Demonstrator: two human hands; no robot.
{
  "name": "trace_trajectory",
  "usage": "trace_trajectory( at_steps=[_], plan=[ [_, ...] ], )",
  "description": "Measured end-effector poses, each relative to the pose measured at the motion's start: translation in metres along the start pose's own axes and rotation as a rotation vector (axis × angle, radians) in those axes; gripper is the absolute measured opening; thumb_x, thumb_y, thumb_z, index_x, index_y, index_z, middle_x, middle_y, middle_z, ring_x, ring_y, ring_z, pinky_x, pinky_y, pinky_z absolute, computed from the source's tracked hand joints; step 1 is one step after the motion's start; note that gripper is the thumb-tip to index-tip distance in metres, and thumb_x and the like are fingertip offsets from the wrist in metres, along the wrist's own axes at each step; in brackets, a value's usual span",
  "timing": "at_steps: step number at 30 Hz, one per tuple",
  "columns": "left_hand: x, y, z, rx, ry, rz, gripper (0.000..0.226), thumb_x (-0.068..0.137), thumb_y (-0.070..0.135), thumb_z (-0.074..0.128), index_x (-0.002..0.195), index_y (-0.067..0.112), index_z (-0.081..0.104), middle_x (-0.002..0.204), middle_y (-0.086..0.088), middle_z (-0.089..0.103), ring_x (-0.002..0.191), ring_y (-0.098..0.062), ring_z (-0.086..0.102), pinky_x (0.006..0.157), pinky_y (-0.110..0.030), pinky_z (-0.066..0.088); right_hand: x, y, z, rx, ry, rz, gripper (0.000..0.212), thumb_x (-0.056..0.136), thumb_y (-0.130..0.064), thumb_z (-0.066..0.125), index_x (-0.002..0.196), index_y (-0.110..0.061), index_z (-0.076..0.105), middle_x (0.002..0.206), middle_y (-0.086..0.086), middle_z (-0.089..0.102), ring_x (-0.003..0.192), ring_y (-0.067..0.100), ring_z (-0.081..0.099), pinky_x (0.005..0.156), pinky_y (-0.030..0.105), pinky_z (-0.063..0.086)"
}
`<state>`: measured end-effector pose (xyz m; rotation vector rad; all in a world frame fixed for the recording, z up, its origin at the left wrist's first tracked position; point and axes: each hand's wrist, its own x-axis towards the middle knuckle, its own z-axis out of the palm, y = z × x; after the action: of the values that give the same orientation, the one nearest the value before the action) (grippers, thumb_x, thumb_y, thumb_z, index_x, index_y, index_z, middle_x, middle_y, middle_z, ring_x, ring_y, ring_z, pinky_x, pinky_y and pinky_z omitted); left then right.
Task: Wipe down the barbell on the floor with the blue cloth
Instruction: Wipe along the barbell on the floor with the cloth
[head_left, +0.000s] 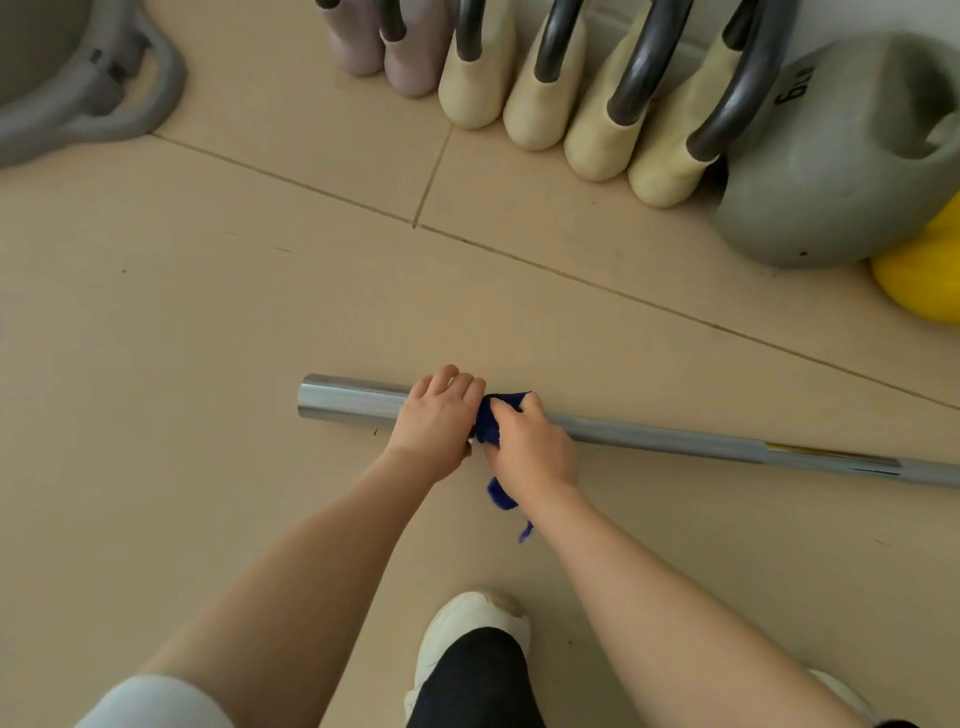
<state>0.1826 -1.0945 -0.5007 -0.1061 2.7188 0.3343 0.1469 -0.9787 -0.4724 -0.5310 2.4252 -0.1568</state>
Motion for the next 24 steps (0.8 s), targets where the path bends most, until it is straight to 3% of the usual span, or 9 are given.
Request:
trace_trajectory(
  at_steps=[3, 6, 9, 12, 16, 19, 22, 24],
  plan=[
    [-0.002, 0.006, 0.009, 0.040, 0.007, -0.040, 0.054, 0.079, 0.020, 0.068, 0.124, 0.012, 0.041, 0.132, -0.001, 0.044, 0.127, -0.024, 0.035, 0.101, -0.030, 0.031, 0.002, 0.023, -0.011, -0.138, -0.007, -0.097, 0.021, 0.091, -0.027, 0.048, 0.111, -0.022, 0.050, 0.108, 0.010, 0.045, 0.082, 0.034, 0.061, 0.059, 0.033, 0.038],
    [-0.004, 0.012, 0.008, 0.054, 0.028, -0.079, 0.049, 0.076, 0.011, 0.068, 0.118, 0.011, 0.044, 0.124, -0.003, 0.048, 0.123, -0.025, 0.039, 0.097, -0.029, 0.034, -0.002, 0.045, -0.017, -0.155, 0.012, -0.080, 0.024, 0.090, -0.031, 0.047, 0.113, -0.025, 0.051, 0.105, 0.010, 0.047, 0.084, 0.035, 0.061, 0.062, 0.034, 0.043],
    [-0.006, 0.015, 0.008, 0.099, 0.080, -0.090, 0.057, 0.046, 0.009, 0.083, 0.094, 0.012, 0.051, 0.094, 0.000, 0.059, 0.092, -0.022, 0.056, 0.074, -0.026, 0.046, 0.001, 0.082, -0.026, -0.102, 0.044, 0.122, 0.023, 0.087, -0.033, 0.046, 0.106, -0.026, 0.058, 0.099, 0.010, 0.054, 0.086, 0.034, 0.061, 0.066, 0.035, 0.046],
    [-0.009, 0.016, 0.016, 0.164, 0.143, -0.066, 0.077, 0.020, 0.009, 0.084, 0.082, 0.014, 0.038, 0.076, 0.000, 0.057, 0.069, -0.021, 0.057, 0.058, -0.026, 0.045, 0.002, 0.109, -0.034, -0.083, 0.034, 0.272, 0.023, 0.086, -0.026, 0.042, 0.098, -0.023, 0.061, 0.094, 0.010, 0.056, 0.080, 0.032, 0.061, 0.061, 0.033, 0.043],
    [-0.016, 0.018, 0.019, 0.253, 0.126, 0.001, 0.080, 0.023, 0.019, 0.089, 0.084, 0.013, 0.036, 0.077, -0.005, 0.055, 0.068, -0.023, 0.053, 0.062, -0.029, 0.044, -0.015, 0.093, -0.030, -0.129, 0.032, 0.173, 0.022, 0.089, -0.030, 0.047, 0.107, -0.021, 0.056, 0.105, 0.010, 0.052, 0.087, 0.033, 0.061, 0.064, 0.034, 0.044],
    [-0.018, 0.017, 0.013, 0.253, 0.079, 0.005, 0.077, 0.025, 0.036, 0.091, 0.085, 0.009, 0.050, 0.082, -0.006, 0.058, 0.073, -0.023, 0.057, 0.066, -0.030, 0.047, -0.022, 0.062, -0.018, -0.114, -0.023, -0.011, 0.029, 0.089, -0.029, 0.049, 0.116, -0.018, 0.050, 0.116, 0.009, 0.048, 0.094, 0.034, 0.060, 0.065, 0.035, 0.043],
    [-0.018, 0.021, 0.005, 0.268, -0.011, 0.011, 0.063, 0.065, 0.039, 0.077, 0.114, 0.009, 0.050, 0.113, -0.007, 0.051, 0.104, -0.025, 0.049, 0.089, -0.032, 0.040, -0.026, 0.031, 0.002, -0.116, -0.061, -0.113, 0.033, 0.092, -0.022, 0.047, 0.123, -0.013, 0.045, 0.122, 0.012, 0.045, 0.096, 0.033, 0.059, 0.061, 0.033, 0.036],
    [-0.018, 0.023, 0.003, 0.264, -0.048, 0.032, 0.053, 0.076, 0.034, 0.067, 0.119, 0.009, 0.046, 0.121, -0.007, 0.043, 0.113, -0.026, 0.042, 0.095, -0.032, 0.034, -0.027, 0.025, 0.008, -0.102, -0.051, -0.118, 0.033, 0.092, -0.020, 0.047, 0.124, -0.012, 0.044, 0.122, 0.012, 0.045, 0.095, 0.033, 0.060, 0.060, 0.032, 0.035]
  ],
)
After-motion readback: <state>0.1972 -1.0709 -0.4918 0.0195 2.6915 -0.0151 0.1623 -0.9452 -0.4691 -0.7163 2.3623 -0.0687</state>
